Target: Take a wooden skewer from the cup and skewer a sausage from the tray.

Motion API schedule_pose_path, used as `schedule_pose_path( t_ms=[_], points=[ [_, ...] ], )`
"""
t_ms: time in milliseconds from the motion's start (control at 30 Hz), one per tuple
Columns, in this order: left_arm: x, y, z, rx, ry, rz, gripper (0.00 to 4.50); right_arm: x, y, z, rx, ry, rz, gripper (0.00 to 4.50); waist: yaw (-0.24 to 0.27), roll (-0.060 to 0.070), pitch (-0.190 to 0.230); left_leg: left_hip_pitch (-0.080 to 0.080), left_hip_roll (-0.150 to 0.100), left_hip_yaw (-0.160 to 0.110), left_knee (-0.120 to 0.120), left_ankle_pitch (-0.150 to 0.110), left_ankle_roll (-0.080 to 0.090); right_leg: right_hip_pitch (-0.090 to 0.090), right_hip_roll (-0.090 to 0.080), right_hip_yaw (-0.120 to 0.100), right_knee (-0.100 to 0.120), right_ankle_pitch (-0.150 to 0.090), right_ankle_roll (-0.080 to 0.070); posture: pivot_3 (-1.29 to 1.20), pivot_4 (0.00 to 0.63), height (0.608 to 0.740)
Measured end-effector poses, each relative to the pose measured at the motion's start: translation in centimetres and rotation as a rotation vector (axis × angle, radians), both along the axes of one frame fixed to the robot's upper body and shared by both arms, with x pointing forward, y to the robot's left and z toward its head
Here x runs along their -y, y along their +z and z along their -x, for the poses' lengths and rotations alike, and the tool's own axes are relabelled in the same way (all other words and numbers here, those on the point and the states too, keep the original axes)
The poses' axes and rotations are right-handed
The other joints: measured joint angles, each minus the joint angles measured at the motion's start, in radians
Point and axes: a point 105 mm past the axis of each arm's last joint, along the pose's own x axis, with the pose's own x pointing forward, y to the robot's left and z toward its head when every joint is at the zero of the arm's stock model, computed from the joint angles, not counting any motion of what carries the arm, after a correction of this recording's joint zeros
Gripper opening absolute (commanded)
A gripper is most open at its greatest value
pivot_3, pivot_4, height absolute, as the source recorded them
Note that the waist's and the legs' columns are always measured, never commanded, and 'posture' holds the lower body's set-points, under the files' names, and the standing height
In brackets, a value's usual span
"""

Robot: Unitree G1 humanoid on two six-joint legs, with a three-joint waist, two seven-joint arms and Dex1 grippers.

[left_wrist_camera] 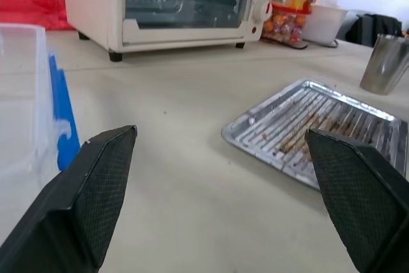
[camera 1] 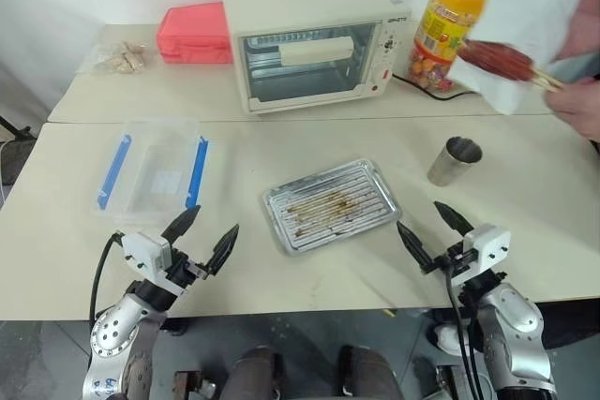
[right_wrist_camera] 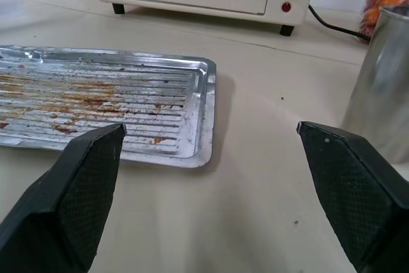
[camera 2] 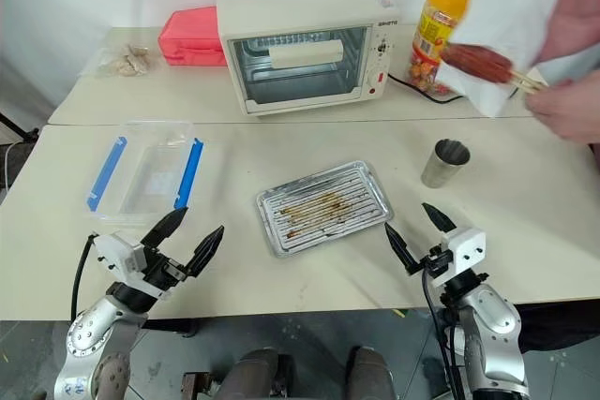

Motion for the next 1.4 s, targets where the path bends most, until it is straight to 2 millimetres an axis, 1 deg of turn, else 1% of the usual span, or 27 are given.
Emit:
schedule_pose_path(
  t_ms=[333, 533, 667, 900, 1233, 1400],
  points=[
    [0.2, 0.3, -0.6, -0.01, -0.019, -0.004, 4.47, 0.0, 0.0, 0.0, -0.001, -0.001, 0.002, 4.5, 0.0, 0.0, 0.0, 0.0, 0.0, 0.0, 0.0, 0.0, 0.0, 0.0, 0.0, 0.0, 0.0, 0.0, 0.0, 0.0, 0.15, 0.74],
    [0.7, -0.8, -1.1, -0.067, -0.044, 0.003, 4.47, 0.1, 0.1, -0.1, 0.0, -0.005, 0.004, 4.5, 0.001, 0.0, 0.0, 0.0, 0.0, 0.0, 0.0, 0.0, 0.0, 0.0, 0.0, 0.0, 0.0, 0.0, 0.0, 0.0, 0.15, 0.74],
    [1.2, -0.3, -1.5, -0.041, -0.058, 0.023, 4.47, 0.2, 0.3, -0.3, 0.006, -0.018, 0.002, 4.5, 0.0, 0.0, 0.0, 0.0, 0.0, 0.0, 0.0, 0.0, 0.0, 0.0, 0.0, 0.0, 0.0, 0.0, 0.0, 0.0, 0.15, 0.74],
    [1.5, -0.5, -1.4, -0.053, -0.042, 0.04, 4.47, 0.3, 0.3, -0.2, 0.009, -0.042, 0.013, 4.5, 0.001, 0.0, 0.0, 0.0, 0.0, 0.0, 0.0, 0.0, 0.0, 0.0, 0.0, 0.0, 0.0, 0.0, 0.0, 0.0, 0.15, 0.74],
    [1.6, -0.6, -1.1, -0.067, -0.037, -0.029, 4.47, 0.2, 0.3, -0.2, 0.008, -0.041, 0.016, 4.5, 0.001, 0.0, 0.0, 0.0, 0.0, 0.0, 0.0, 0.0, 0.0, 0.0, 0.0, 0.0, 0.0, 0.0, 0.0, 0.0, 0.15, 0.74],
    [1.5, -0.9, -0.9, -0.074, -0.029, -0.053, 4.47, -0.5, 0.4, -0.5, 0.015, -0.025, 0.003, 4.5, -0.001, 0.0, 0.0, 0.0, 0.0, 0.0, 0.0, 0.0, 0.0, 0.0, 0.0, 0.0, 0.0, 0.0, 0.0, 0.0, 0.15, 0.74]
  ],
)
